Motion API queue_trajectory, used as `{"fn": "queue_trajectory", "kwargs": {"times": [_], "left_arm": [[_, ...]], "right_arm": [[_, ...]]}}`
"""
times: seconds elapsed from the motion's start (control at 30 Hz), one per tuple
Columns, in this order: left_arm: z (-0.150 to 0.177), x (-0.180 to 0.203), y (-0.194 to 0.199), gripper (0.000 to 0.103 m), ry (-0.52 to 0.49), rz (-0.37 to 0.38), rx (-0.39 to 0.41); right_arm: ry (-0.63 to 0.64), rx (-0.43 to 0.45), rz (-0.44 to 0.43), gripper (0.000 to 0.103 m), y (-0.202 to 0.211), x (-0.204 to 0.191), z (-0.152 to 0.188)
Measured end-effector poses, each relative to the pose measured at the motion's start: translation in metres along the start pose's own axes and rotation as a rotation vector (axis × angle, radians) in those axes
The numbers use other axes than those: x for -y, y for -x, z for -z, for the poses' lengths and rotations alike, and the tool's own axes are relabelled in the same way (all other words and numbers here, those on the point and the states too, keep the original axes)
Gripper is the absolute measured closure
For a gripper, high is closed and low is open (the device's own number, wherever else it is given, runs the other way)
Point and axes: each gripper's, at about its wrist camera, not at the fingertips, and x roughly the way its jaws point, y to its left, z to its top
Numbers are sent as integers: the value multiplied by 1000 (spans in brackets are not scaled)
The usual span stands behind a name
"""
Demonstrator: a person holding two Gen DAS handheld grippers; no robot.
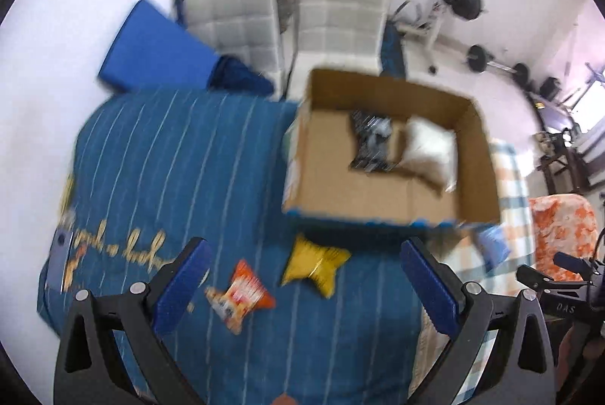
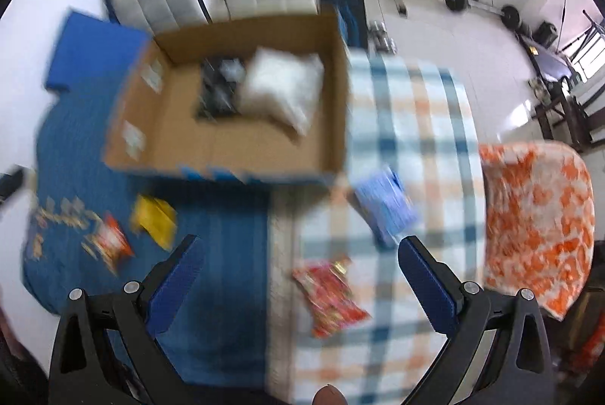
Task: Organize soft objects
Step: 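Grasp the orange CUICUIJIAO bag with the left tool while the right grasps the red-green bag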
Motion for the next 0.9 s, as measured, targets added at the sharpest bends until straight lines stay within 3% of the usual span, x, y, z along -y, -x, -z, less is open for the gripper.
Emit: {"fn": "queue_trajectory", "kwargs": {"times": [0.27, 0.37, 0.47, 0.6, 0.73, 0.8, 0.9], "left_arm": [[61, -60, -64, 0, 130, -88, -225], [81, -86, -98, 0, 220, -72, -349], [88, -103, -120, 0, 275, -39, -395], [87, -103, -146, 0, 104, -54, -422], [91, -85, -179, 0, -192, -80, -493], [95, -79, -192, 0, -265, -65, -528], [102, -70, -210, 1, -338, -44, -572]], "right_arm": [[-17, -289, 58, 0, -131, 44, 57], [-76, -358, 36, 1, -165, 54, 73], [-105, -382, 2, 1, -181, 56, 82], [-65, -424, 21, 10, -192, 52, 90], [9, -473, 43, 17, -197, 40, 95], [60, -510, 70, 32, -200, 32, 99], [79, -537, 80, 46, -199, 22, 101]]}}
